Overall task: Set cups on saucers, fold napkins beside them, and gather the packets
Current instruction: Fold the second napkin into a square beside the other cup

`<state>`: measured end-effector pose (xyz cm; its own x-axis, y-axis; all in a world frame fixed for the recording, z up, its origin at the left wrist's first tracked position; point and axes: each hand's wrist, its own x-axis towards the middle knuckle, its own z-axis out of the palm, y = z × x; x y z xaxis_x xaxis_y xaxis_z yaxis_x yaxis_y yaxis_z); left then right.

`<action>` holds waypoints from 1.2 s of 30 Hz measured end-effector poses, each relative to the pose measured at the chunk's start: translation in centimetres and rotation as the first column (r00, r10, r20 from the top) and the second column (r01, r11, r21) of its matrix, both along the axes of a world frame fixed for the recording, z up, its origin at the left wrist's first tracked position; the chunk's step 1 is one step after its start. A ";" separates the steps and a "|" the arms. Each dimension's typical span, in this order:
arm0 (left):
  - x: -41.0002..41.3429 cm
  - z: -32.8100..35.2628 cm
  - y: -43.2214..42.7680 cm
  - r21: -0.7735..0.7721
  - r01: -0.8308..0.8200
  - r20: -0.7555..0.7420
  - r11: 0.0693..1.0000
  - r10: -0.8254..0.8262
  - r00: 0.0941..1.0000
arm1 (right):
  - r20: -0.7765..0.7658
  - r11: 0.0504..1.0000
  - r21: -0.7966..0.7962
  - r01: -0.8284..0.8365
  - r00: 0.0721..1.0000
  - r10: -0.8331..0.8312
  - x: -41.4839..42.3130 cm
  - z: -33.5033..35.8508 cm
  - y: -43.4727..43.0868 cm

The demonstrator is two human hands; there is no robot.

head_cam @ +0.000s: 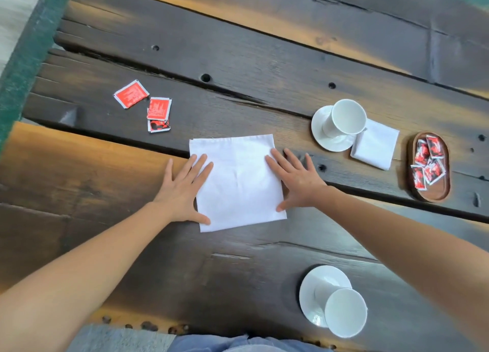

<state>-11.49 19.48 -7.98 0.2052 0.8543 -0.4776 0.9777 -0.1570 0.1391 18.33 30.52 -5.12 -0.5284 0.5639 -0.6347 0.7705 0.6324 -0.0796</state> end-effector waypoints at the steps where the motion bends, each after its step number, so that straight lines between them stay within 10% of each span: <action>1: 0.0 0.0 0.0 -0.003 -0.006 -0.004 1.000 0.006 1.000 | 0.001 1.000 -0.001 0.017 1.000 -0.017 0.3 0.0 -0.1; 8: 1.1 1.1 0.2 -0.022 0.007 -0.111 1.000 -0.009 0.994 | -0.014 1.000 0.020 0.014 1.000 -0.014 0.2 0.3 -0.4; 15: 2.5 2.2 -5.3 0.213 0.063 0.039 0.975 -0.073 0.997 | -0.355 0.976 0.158 -0.149 0.914 0.197 2.2 0.8 -6.2; 24: 3.8 2.4 -7.7 0.113 -0.181 0.107 0.977 0.169 0.980 | -0.380 0.979 0.067 0.193 0.912 -0.154 1.8 1.1 -9.5; 36: 5.5 2.8 -8.0 0.062 -0.267 0.037 0.962 0.265 0.964 | -0.215 0.993 0.103 0.058 0.976 -0.035 1.1 2.5 -9.2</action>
